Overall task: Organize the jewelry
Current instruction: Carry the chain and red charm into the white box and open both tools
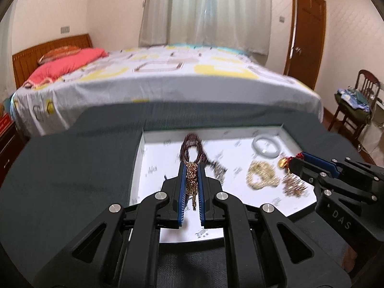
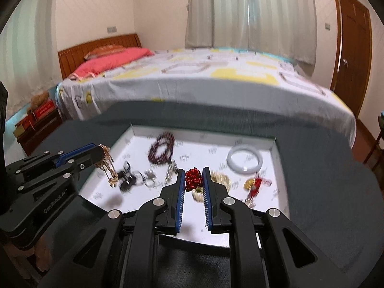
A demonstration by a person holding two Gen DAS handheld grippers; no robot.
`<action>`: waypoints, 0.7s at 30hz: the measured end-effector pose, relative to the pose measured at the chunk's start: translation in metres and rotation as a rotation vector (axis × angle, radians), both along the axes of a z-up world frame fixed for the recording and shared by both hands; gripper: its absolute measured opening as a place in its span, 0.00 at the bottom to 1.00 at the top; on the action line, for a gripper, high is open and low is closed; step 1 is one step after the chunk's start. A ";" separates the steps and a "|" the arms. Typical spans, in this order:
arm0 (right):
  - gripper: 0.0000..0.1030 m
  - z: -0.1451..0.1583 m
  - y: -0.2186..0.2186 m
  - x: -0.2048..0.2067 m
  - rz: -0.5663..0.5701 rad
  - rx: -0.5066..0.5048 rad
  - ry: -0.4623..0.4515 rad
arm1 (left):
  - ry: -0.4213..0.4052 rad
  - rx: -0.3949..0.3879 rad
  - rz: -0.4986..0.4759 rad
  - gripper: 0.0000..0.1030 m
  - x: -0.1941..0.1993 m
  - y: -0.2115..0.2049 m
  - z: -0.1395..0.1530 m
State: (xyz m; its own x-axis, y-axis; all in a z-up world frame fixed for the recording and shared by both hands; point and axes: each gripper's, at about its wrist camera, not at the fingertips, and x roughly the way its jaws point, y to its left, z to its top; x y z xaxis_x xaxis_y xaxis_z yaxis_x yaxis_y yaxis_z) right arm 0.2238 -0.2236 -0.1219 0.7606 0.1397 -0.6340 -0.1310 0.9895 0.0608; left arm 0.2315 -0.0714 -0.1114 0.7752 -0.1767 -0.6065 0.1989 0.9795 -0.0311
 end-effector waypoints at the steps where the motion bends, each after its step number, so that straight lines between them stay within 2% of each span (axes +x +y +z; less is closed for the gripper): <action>1: 0.15 -0.008 0.000 0.003 -0.001 -0.002 0.019 | 0.014 0.006 0.003 0.09 0.004 0.000 -0.007; 10: 0.15 -0.046 0.002 0.018 0.005 -0.019 0.105 | 0.079 0.054 0.013 0.09 0.020 -0.004 -0.044; 16: 0.15 -0.050 0.004 0.023 0.004 -0.037 0.112 | 0.128 0.074 0.010 0.09 0.027 -0.008 -0.056; 21: 0.16 -0.051 0.005 0.024 -0.001 -0.048 0.115 | 0.132 0.088 0.013 0.09 0.030 -0.009 -0.057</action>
State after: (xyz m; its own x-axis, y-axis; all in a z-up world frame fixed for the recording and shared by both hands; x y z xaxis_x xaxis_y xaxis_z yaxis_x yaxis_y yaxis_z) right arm 0.2482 -0.2182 -0.1731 0.6826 0.1068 -0.7230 -0.1252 0.9917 0.0283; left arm 0.2610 -0.0802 -0.1683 0.6895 -0.1090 -0.7160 0.1863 0.9820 0.0299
